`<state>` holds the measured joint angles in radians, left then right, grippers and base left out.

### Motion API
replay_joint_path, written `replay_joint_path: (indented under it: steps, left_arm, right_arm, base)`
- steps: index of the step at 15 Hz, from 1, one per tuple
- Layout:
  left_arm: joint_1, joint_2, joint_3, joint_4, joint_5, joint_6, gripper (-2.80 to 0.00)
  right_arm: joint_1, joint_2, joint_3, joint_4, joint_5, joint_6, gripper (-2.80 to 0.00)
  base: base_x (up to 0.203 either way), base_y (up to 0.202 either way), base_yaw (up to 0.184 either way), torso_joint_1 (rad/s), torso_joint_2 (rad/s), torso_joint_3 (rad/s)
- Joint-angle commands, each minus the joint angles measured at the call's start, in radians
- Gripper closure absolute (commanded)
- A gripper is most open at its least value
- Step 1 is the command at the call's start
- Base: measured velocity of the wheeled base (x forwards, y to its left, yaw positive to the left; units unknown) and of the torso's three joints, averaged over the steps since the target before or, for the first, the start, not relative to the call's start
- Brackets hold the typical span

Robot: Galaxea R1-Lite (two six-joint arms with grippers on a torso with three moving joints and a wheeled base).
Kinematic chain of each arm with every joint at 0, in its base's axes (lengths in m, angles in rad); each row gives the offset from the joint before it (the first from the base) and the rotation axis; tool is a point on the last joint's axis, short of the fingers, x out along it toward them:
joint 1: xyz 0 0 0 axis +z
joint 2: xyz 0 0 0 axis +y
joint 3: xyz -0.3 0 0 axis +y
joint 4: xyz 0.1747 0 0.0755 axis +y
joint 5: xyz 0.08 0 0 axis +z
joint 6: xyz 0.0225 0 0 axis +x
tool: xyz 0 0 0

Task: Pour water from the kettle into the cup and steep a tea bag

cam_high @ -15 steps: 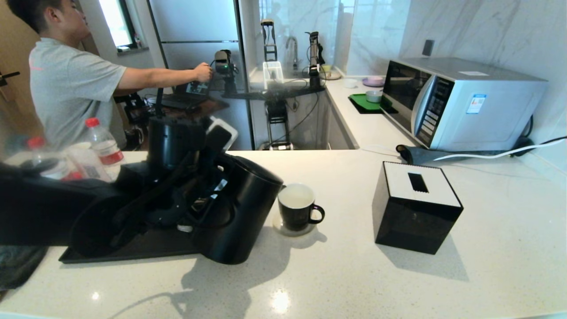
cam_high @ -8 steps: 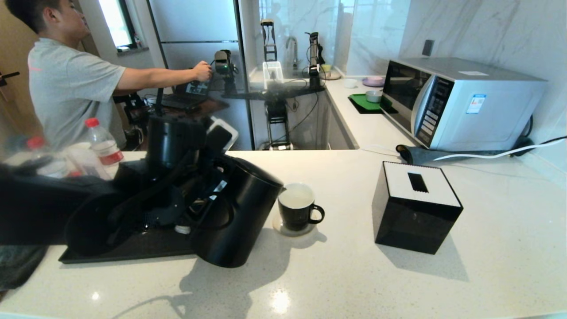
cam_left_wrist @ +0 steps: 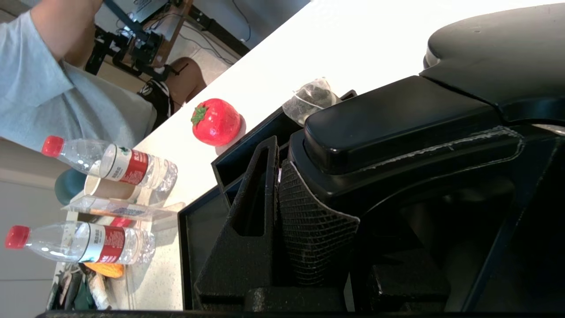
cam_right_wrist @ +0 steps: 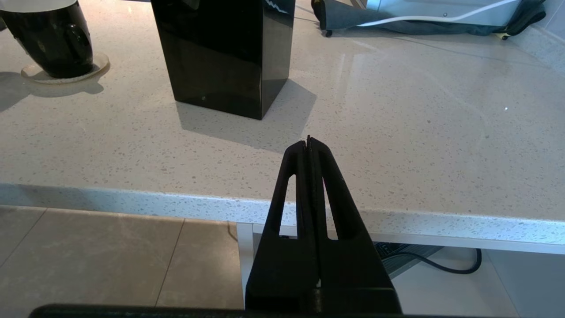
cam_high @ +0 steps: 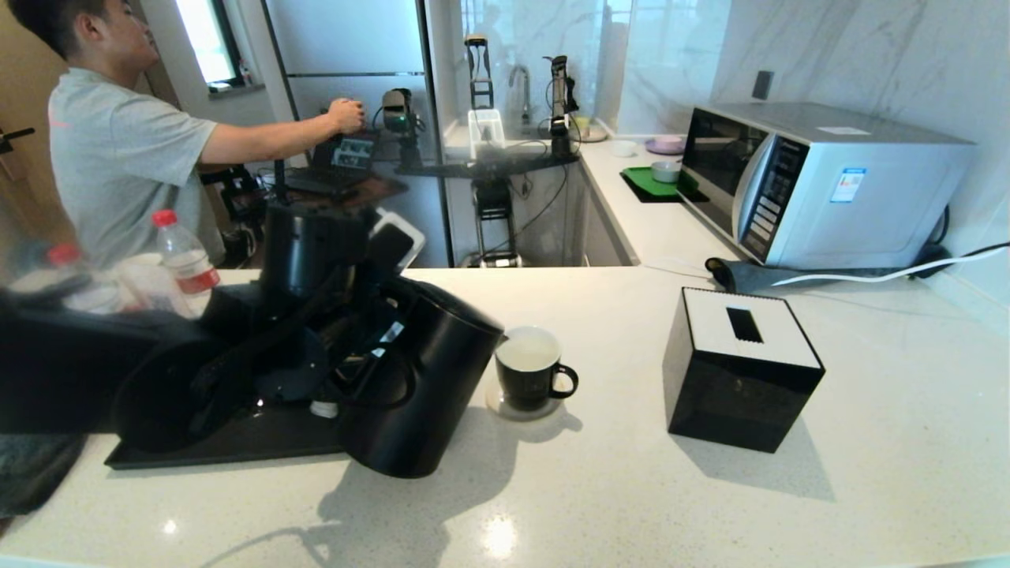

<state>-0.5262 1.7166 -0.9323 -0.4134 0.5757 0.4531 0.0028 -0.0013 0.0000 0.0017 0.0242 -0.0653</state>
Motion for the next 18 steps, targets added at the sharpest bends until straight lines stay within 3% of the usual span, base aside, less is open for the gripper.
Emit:
replay_joint_path:
  steps: [1, 18]
  left_arm:
    - [-0.001, -0.002, -0.004, 0.010, 0.004, 0.003, 0.00]
    - [-0.018, 0.001, -0.106, 0.178, 0.003, 0.000, 0.00]
  right_arm:
    - [0.000, 0.001, 0.000, 0.000, 0.000, -0.001, 0.00]
    - [0.000, 0.001, 0.000, 0.000, 0.000, -0.001, 0.00]
  base:
    - [0.000, 0.000, 0.000, 0.000, 0.00, 0.000]
    - [0.000, 0.000, 0.000, 0.000, 0.00, 0.000]
